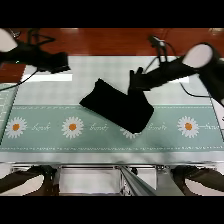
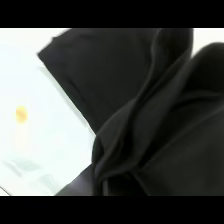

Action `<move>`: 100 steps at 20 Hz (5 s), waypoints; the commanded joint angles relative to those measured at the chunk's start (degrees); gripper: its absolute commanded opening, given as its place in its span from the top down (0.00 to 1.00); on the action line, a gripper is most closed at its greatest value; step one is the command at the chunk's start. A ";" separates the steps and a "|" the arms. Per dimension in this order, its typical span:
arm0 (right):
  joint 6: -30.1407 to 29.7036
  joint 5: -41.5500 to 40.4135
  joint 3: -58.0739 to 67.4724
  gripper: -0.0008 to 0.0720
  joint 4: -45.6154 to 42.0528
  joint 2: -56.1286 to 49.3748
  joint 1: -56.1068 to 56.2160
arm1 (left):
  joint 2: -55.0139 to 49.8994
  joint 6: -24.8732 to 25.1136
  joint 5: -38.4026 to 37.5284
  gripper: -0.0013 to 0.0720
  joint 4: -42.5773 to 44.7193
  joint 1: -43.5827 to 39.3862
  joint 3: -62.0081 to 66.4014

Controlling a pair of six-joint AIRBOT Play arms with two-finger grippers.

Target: Fold the shirts.

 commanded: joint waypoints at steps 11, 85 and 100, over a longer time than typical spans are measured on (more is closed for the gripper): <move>3.80 0.09 31.17 0.93 5.75 -33.75 9.70 | 29.66 -1.44 16.65 0.96 -8.07 0.61 -44.70; 12.66 26.73 -26.58 0.28 -48.13 36.41 -74.99 | 23.34 0.31 23.96 0.96 -10.10 -7.21 -45.88; -5.79 3.52 0.90 0.95 -18.32 4.02 -20.52 | 13.73 5.46 7.54 0.96 2.97 -3.63 -8.33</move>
